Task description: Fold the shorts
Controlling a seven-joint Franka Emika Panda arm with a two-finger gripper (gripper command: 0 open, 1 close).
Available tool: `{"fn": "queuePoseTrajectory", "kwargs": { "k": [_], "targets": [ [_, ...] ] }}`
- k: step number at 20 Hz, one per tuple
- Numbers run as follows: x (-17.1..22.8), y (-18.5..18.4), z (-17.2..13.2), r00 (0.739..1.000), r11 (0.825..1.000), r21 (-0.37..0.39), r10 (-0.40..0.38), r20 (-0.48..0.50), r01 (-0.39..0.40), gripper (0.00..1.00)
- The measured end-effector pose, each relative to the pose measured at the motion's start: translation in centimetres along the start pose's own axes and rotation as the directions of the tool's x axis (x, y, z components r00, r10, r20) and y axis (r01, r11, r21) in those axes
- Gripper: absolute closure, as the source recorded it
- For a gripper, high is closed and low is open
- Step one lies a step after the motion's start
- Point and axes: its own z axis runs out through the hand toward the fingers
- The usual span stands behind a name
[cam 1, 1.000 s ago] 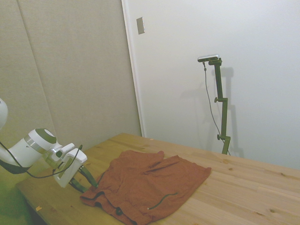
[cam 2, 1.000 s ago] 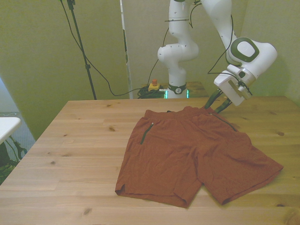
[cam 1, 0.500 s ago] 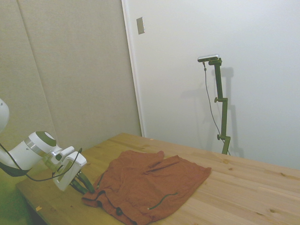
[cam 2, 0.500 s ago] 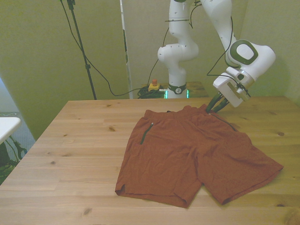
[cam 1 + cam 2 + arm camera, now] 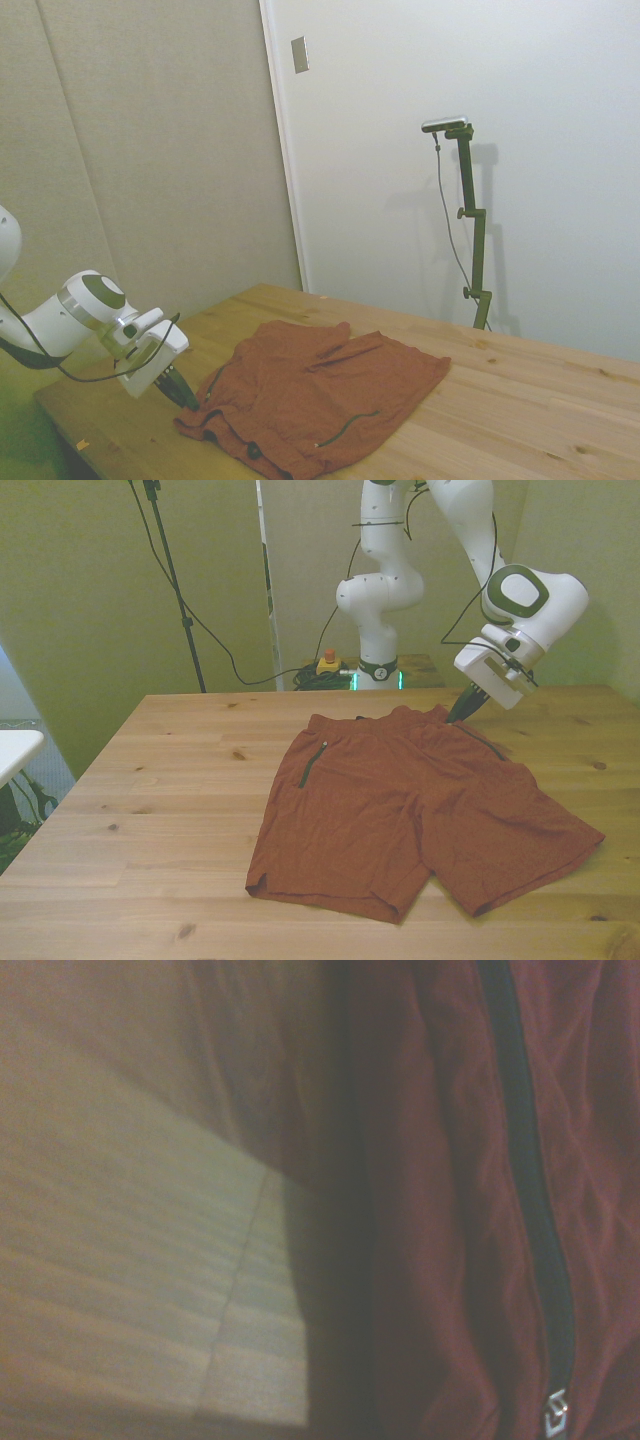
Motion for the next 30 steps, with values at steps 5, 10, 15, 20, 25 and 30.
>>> {"fn": "queuePoseTrajectory", "kwargs": {
  "k": [5, 10, 15, 20, 25, 30],
  "targets": [
    [5.1, 3.8, -3.6, 0.995, 0.993, 0.090, 0.070, 0.066, -0.075, 1.00],
    [13.1, 10.6, -2.4, 0.964, 0.967, 0.172, 0.147, 0.223, -0.187, 1.00],
    [17.7, 15.4, 1.1, 0.912, 0.937, 0.215, 0.186, 0.365, -0.277, 1.00],
    [21.0, 18.4, 2.1, 0.868, 0.895, 0.274, 0.204, 0.452, -0.352, 1.00],
    [23.9, 22.6, 3.4, 0.816, 0.845, 0.322, 0.208, 0.539, -0.428, 1.00],
    [25.5, 26.5, 4.7, 0.780, 0.812, 0.332, 0.222, 0.585, -0.480, 1.00]
  ]
}}
